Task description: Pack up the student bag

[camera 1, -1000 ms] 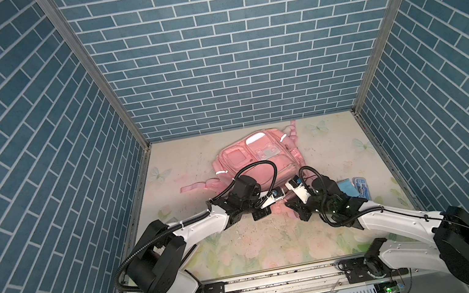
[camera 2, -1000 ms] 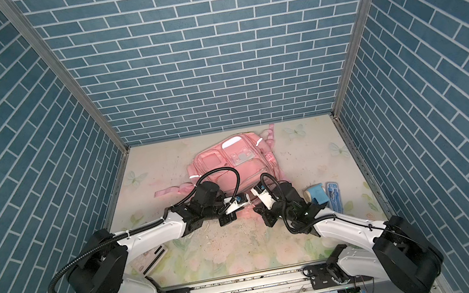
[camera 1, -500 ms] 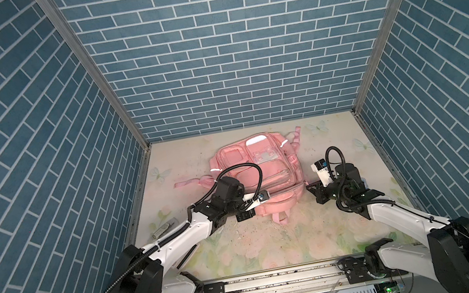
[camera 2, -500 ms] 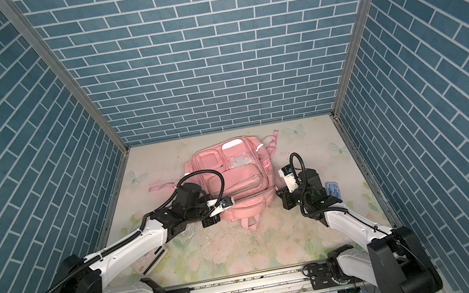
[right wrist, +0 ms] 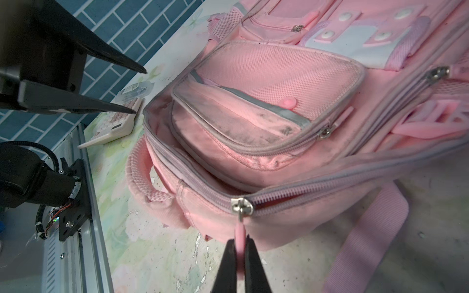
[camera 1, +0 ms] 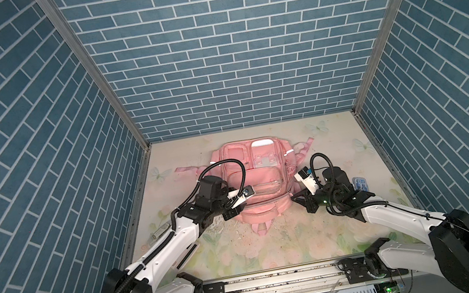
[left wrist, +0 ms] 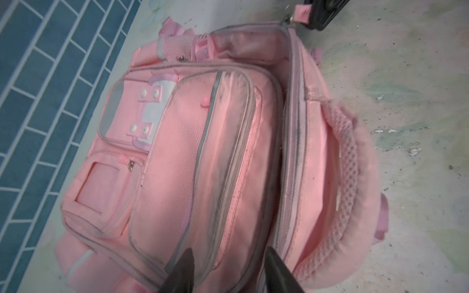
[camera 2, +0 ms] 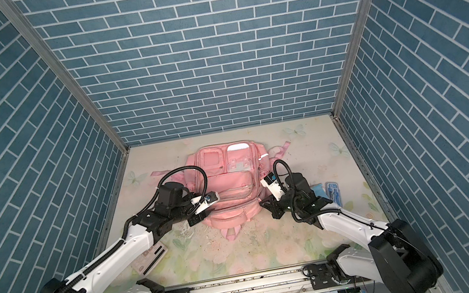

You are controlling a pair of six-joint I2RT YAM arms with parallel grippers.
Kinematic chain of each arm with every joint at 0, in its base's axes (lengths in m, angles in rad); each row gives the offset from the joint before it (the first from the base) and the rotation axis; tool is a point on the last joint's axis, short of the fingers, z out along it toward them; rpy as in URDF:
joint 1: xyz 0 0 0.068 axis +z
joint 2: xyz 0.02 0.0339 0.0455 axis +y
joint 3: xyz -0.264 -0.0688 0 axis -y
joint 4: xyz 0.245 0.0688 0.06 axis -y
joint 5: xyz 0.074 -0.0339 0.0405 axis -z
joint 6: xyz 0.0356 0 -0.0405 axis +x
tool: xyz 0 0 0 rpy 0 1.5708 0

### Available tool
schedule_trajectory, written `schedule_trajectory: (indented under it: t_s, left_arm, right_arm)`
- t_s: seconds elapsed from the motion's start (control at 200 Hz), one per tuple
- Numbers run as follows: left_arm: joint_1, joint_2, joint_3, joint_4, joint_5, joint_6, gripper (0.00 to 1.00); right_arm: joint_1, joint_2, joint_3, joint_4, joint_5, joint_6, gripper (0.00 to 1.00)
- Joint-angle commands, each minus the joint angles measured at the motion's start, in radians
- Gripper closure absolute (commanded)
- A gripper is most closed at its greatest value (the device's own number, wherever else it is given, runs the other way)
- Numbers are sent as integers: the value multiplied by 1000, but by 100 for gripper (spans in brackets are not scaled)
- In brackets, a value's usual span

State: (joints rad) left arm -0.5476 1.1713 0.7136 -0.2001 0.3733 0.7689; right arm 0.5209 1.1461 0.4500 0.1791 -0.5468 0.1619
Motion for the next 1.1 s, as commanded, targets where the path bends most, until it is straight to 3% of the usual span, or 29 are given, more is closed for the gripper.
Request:
schedule_trajectory:
  t_s: [0.0, 0.22, 0.47, 0.62, 0.7, 0.825, 0.91, 1.095]
  left_arm:
    - [-106, -8, -3, 39, 43, -96, 50]
    - [-281, 158, 40, 261, -10, -276, 46]
    - [-328, 375, 155, 320, -68, -357, 43]
    - [-331, 426, 180, 323, -144, -403, 48]
    - [-331, 437, 197, 298, -142, -395, 57]
    - [-330, 430, 214, 252, -130, -370, 99]
    - [-328, 397, 210, 231, -135, -348, 100]
    - [-288, 273, 159, 201, -104, -308, 100]
  right_arm:
    - [14, -45, -8, 78, -23, 27, 100]
    - [24, -63, -26, 79, -12, 27, 100]
    - [30, -101, -61, 93, 15, 28, 100]
    - [29, -113, -82, 111, 30, 31, 100]
    - [30, -114, -86, 121, 41, 27, 100]
    - [30, -112, -80, 108, 96, 24, 100]
    - [23, -105, -76, 87, 167, 29, 100]
    - [-52, -79, -102, 114, 200, 58, 100]
